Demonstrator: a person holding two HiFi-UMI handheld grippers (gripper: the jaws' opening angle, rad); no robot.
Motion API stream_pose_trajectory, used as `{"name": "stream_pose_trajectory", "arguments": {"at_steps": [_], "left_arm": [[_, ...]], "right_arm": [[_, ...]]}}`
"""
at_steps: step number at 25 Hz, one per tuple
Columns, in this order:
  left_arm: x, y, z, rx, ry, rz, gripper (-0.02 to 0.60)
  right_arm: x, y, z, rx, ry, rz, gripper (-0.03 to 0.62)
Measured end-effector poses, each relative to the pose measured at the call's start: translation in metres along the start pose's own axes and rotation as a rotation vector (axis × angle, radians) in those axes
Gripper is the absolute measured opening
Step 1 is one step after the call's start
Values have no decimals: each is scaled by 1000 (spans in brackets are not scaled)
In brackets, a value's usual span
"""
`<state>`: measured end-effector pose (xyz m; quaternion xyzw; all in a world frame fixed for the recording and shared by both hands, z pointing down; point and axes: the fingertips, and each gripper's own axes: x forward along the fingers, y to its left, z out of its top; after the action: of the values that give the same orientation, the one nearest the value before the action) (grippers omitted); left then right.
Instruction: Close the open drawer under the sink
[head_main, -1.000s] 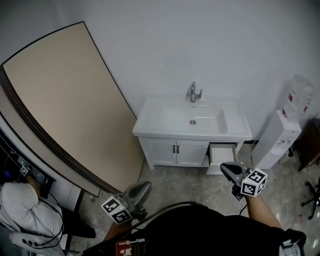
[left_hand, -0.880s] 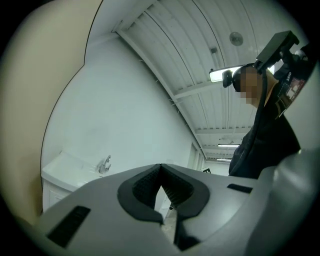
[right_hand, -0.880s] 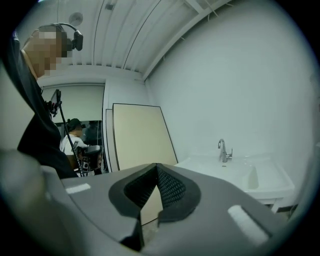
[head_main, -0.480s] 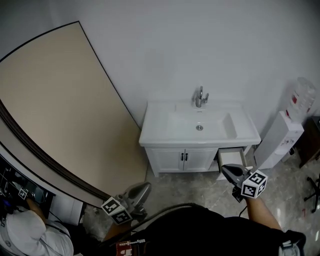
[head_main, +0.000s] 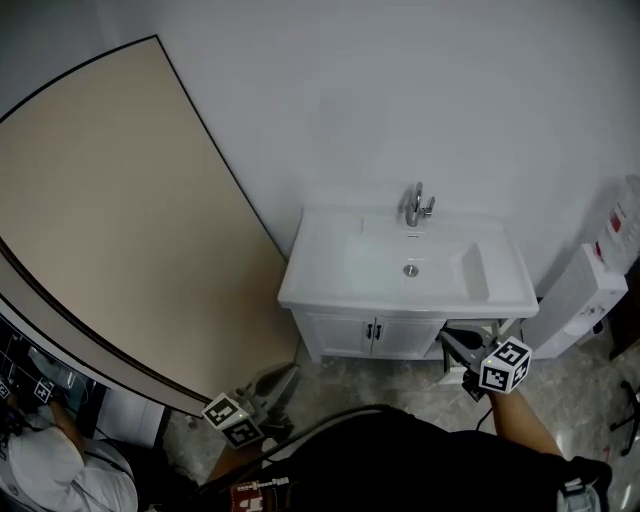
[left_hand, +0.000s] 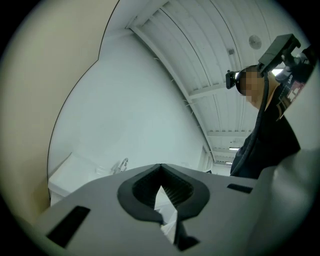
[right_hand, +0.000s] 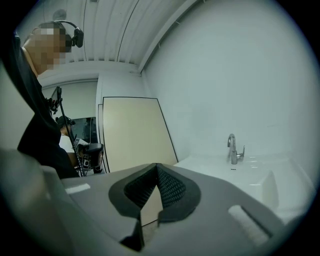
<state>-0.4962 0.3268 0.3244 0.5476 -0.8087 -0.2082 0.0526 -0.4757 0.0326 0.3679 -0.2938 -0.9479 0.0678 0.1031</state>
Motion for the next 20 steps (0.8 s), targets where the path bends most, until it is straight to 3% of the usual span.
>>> {"name": "stream_pose_trajectory", "arguments": {"at_steps": [11,20], "left_arm": [[156,19,-3,25,-1,33,0],[229,45,-8,6,47,-11,0]], "right_arm": [[8,-147,36,-49,2,69,-3],[8,-213,32,-1,6,26,-3]]}}
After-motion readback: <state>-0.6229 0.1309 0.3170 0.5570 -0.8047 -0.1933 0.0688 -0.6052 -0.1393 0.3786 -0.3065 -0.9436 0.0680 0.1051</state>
